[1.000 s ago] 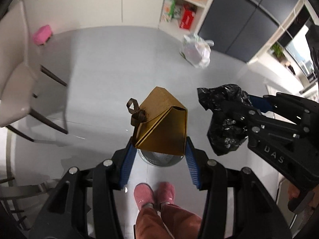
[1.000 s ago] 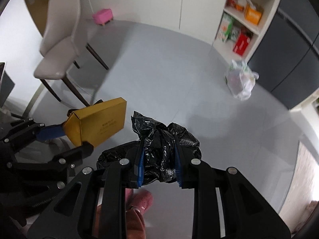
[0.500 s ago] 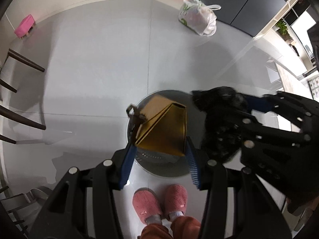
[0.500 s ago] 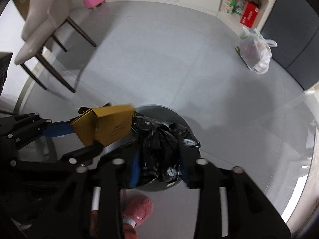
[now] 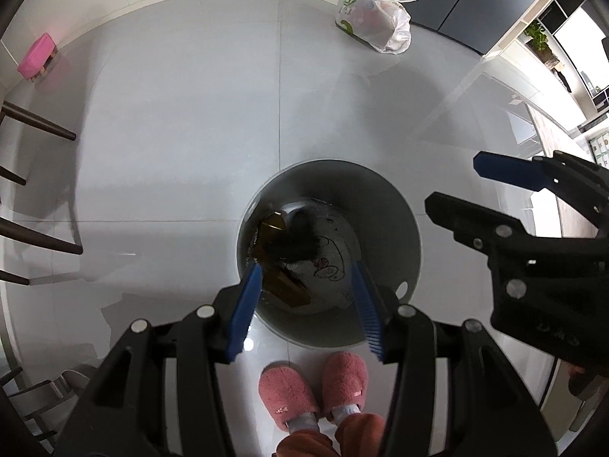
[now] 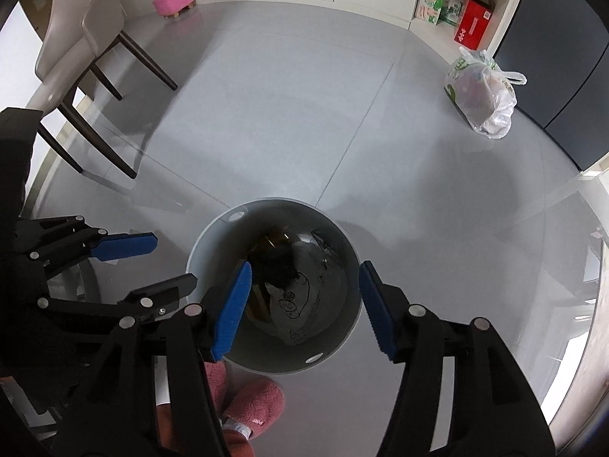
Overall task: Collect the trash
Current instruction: 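Carry the gold box and black bag to the grey bin and release them, then move both open tools back over the table, then grasp the purple sequined fabric with the left tool while the right tool grasps the red cloth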
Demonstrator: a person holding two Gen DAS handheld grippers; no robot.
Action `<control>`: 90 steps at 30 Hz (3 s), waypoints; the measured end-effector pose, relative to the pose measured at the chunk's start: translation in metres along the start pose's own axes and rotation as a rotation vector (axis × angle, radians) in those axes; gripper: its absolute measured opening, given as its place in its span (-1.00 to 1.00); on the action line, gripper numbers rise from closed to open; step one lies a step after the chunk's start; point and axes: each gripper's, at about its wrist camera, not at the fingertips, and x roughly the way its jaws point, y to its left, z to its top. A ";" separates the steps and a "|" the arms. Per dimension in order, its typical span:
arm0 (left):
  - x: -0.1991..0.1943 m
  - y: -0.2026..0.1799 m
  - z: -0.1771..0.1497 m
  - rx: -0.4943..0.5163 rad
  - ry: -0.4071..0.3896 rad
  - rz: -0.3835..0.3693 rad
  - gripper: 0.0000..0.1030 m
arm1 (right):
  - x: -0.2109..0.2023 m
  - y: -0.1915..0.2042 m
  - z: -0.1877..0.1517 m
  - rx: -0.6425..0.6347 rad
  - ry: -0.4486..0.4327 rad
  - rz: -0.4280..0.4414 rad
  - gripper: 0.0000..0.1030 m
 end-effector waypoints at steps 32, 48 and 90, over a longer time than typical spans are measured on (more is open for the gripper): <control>-0.466 0.118 -0.158 -0.699 -0.306 0.366 -0.01 | -0.379 0.292 0.091 -0.658 -0.216 0.309 0.10; -0.587 0.259 -0.413 -1.226 -0.367 0.585 -0.01 | -0.430 0.617 0.023 -1.104 -0.222 0.589 0.10; -0.548 0.432 -0.528 -1.583 -0.327 0.669 -0.73 | -0.323 0.849 0.011 -1.413 -0.151 0.644 -0.24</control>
